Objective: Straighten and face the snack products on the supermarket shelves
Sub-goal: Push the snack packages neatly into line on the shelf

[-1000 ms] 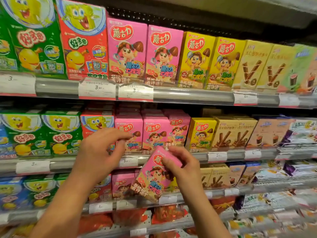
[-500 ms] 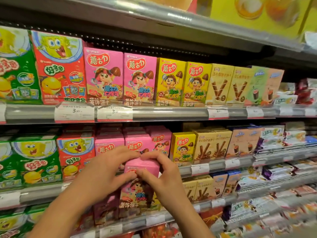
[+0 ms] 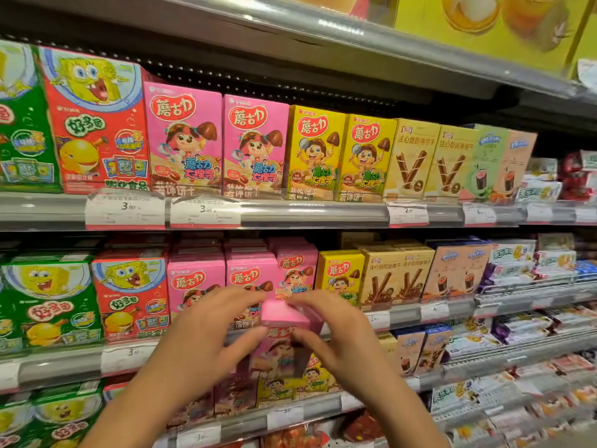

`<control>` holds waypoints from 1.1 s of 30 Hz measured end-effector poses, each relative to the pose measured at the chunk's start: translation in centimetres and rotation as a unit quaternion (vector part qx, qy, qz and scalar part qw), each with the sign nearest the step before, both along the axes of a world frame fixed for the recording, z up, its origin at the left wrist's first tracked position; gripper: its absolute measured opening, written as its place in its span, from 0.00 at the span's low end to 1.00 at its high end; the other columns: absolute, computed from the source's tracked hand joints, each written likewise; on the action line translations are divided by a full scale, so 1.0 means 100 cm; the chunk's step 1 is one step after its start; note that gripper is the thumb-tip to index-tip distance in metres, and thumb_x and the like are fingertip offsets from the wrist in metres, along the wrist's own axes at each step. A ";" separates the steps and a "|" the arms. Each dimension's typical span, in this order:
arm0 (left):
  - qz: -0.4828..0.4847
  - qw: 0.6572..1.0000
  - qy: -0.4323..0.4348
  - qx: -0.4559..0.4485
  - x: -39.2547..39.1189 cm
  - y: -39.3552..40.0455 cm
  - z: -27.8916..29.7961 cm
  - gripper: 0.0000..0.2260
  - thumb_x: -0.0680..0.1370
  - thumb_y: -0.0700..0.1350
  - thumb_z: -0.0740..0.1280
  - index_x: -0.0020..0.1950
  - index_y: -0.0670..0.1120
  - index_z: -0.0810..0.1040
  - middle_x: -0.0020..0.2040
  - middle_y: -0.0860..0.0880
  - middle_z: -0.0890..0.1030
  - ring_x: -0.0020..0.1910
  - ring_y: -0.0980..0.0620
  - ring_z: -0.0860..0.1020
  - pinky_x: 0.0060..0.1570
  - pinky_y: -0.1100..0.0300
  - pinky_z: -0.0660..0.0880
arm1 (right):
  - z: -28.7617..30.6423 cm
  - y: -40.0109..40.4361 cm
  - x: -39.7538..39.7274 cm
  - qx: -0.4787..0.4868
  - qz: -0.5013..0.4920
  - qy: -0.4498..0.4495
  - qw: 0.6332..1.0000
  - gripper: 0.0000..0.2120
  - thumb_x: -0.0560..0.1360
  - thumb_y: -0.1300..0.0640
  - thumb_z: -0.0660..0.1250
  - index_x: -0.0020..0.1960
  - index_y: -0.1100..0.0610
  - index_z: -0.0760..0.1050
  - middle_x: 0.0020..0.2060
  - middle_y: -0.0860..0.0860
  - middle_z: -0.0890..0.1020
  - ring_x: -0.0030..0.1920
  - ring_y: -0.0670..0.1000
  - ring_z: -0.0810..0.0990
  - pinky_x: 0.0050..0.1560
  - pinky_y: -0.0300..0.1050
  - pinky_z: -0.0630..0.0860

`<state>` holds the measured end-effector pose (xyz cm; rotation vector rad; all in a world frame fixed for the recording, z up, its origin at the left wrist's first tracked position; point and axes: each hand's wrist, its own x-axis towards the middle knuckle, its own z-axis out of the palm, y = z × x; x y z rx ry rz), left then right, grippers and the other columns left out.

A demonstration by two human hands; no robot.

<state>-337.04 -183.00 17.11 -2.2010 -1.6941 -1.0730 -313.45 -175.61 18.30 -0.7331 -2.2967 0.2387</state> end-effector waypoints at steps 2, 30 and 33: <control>0.035 0.999 -0.013 0.006 -0.003 0.000 -0.008 0.21 0.79 0.64 0.59 0.69 0.59 0.77 0.61 0.63 0.78 0.61 0.59 0.76 0.59 0.57 0.74 | 0.004 0.010 0.015 0.000 -0.021 0.028 0.999 0.19 0.77 0.54 0.72 0.67 0.48 0.75 0.61 0.38 0.78 0.63 0.38 0.74 0.65 0.45 0.75; 0.171 0.975 -0.004 -0.142 -0.019 -0.011 -0.115 0.25 0.75 0.60 0.54 0.68 0.58 0.79 0.73 0.62 0.71 0.74 0.58 0.69 0.70 0.53 0.69 | 0.015 0.075 0.007 0.101 -0.040 -0.012 0.994 0.20 0.76 0.58 0.72 0.67 0.50 0.75 0.61 0.45 0.78 0.62 0.46 0.76 0.61 0.38 0.71; 0.168 0.973 -0.028 -0.158 -0.019 -0.011 -0.114 0.27 0.75 0.60 0.52 0.71 0.58 0.77 0.75 0.63 0.68 0.77 0.59 0.64 0.74 0.50 0.67 | 0.019 0.079 0.002 0.108 -0.037 -0.013 0.993 0.18 0.77 0.59 0.72 0.65 0.51 0.76 0.60 0.46 0.79 0.59 0.46 0.76 0.57 0.39 0.72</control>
